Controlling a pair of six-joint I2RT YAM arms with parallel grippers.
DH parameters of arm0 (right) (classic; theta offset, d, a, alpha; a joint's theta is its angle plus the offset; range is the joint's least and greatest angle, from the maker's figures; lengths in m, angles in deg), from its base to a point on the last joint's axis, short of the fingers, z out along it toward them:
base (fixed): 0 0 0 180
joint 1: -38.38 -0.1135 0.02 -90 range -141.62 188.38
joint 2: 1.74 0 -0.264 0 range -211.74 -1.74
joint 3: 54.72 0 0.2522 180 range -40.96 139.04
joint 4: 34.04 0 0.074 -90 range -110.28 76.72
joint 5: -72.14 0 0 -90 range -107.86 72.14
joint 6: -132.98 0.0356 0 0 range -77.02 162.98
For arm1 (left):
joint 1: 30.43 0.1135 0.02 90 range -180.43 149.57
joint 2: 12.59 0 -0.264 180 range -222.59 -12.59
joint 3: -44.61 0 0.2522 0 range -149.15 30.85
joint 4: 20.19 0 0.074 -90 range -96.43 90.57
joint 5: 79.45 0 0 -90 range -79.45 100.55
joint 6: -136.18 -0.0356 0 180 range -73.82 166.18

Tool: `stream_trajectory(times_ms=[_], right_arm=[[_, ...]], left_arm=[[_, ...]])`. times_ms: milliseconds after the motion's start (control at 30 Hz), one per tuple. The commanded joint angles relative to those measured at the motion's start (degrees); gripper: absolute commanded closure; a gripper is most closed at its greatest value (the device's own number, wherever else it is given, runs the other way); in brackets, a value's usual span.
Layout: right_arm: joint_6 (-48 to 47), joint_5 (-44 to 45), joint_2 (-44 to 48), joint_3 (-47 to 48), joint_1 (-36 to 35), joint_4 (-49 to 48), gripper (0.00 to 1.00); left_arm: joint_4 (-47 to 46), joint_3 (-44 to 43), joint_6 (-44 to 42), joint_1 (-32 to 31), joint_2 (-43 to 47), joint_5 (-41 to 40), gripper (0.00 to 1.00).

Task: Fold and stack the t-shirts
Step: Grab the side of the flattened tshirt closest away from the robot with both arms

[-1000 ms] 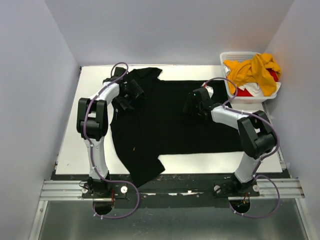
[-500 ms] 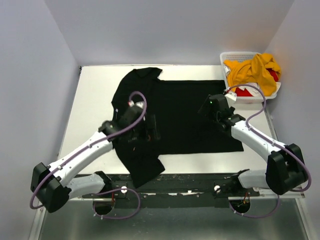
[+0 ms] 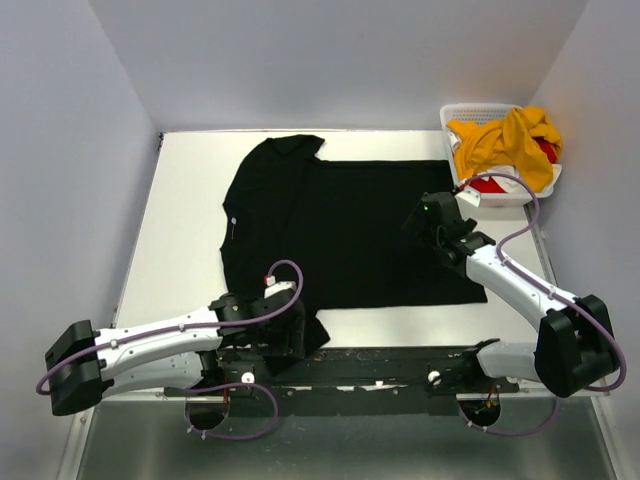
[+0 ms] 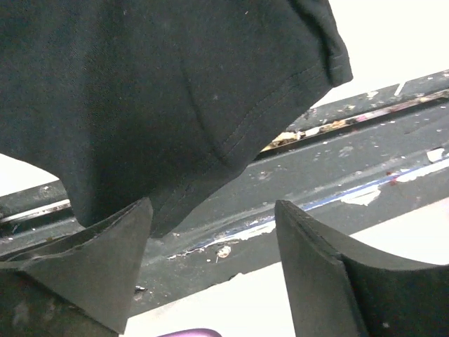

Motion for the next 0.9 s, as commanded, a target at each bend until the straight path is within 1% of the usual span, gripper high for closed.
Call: stream_trajectory(times_ms=[0, 33, 100, 267, 367, 433, 467, 600, 700, 767, 833, 867], right_arm=[[1.2, 3.2, 0.3, -0.7, 0.3, 1.4, 0.00], [1.3, 3.3, 0.4, -0.8, 0.4, 1.4, 0.00], [1.7, 3.3, 0.5, -1.2, 0.3, 1.4, 0.00], [2.4, 3.4, 2.3, -2.4, 0.4, 2.0, 0.00], [2.8, 4.8, 4.1, -2.9, 0.4, 3.3, 0.00], [3.2, 6.0, 5.5, -3.3, 0.4, 4.2, 0.00], [3.4, 6.6, 6.3, -3.6, 0.4, 4.6, 0.00], [4.2, 8.1, 8.1, -4.7, 0.5, 5.8, 0.00], [4.5, 8.9, 8.2, -4.8, 0.5, 6.9, 0.00], [4.4, 9.2, 8.2, -4.7, 0.5, 7.3, 0.00], [4.5, 9.7, 8.2, -4.5, 0.5, 7.6, 0.00], [4.5, 10.1, 8.2, -4.5, 0.5, 7.6, 0.00]], left_arm=[[0.3, -0.6, 2.7, -1.9, -5.7, -0.4, 0.33], [1.1, -0.9, 2.9, -1.9, -6.8, -1.5, 0.34], [2.2, -1.8, 4.1, -1.9, -9.0, -4.0, 0.39], [0.6, -4.5, 4.6, -1.8, -13.5, -7.7, 0.44], [1.1, -5.5, 3.9, -1.8, -17.3, -7.1, 0.47], [0.5, -4.8, 2.8, -1.9, -18.8, -5.2, 0.53], [0.2, -4.1, 2.5, -1.9, -19.0, -4.5, 0.54], [0.5, -2.9, 1.8, -1.9, -19.4, -4.3, 0.54], [0.1, -4.1, 0.4, -2.1, -21.0, -3.8, 0.54], [-0.9, -4.7, -1.1, -2.6, -22.0, -1.6, 0.50], [-0.7, -4.6, -1.9, -3.4, -22.5, 0.0, 0.51], [-0.5, -4.2, -2.2, -3.6, -22.5, 0.6, 0.53]])
